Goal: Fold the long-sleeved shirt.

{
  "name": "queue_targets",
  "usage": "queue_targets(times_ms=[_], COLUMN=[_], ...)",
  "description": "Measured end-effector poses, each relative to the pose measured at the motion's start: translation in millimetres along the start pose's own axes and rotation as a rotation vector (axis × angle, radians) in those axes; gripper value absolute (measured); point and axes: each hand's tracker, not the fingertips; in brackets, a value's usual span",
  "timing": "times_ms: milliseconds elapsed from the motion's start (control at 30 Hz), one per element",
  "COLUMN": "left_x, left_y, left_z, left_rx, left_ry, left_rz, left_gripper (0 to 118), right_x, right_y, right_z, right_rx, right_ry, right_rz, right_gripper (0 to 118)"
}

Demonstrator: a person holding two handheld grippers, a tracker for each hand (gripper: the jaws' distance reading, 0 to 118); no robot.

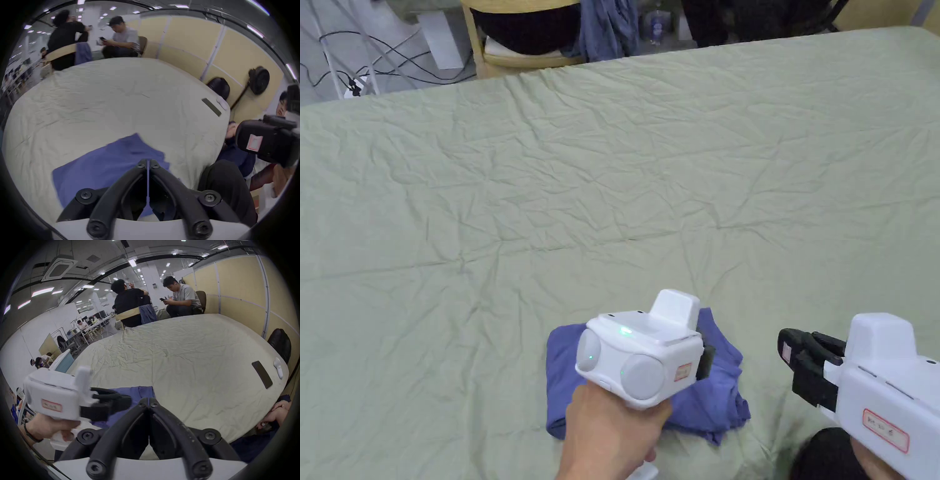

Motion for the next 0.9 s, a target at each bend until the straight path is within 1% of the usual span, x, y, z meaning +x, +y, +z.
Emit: queue_targets(times_ms=[100,167,267,367,467,567,633,700,767,800,900], left_x=[-31,-54,-78,-97,-105,-110,-114,-118,-122,-122,-129], left_y=[-15,-31,-59,-89,-106,-112,-108,-108,-104,-104,-102], left_z=[41,67,100,129,140,147,145,145,141,140,134], left_rx=[0.032,0.076,0.065,0.101,0.089,0.125,0.083,0.099,0.083,0.083,0.078], left_ry=[0.075,0.125,0.251,0.292,0.322,0.331,0.323,0.317,0.302,0.302,0.296], left_rz=[0.074,0.152,0.196,0.295,0.307,0.338,0.327,0.334,0.334,0.332,0.347], left_gripper=[2,2,2,2,2,2,2,2,2,2,2], right_x=[-18,-31,-49,-62,-71,-75,-75,-74,-74,-72,-65], right_y=[0,-1,-6,-12,-17,-15,-7,7,24,31,39], right_z=[0,-3,-7,-8,-12,-14,-16,-33,-63,-81,-140], right_rx=[0.005,-0.004,-0.023,-0.032,-0.046,-0.079,-0.083,-0.160,-0.275,-0.323,-0.484], right_ry=[0.024,0.045,0.055,0.070,0.073,0.034,0.028,0.000,-0.010,0.005,0.055], right_rz=[0.034,0.056,0.094,0.107,0.117,0.139,0.143,0.170,0.226,0.232,0.215], right_gripper=[1,1,1,1,1,1,1,1,1,1,1])
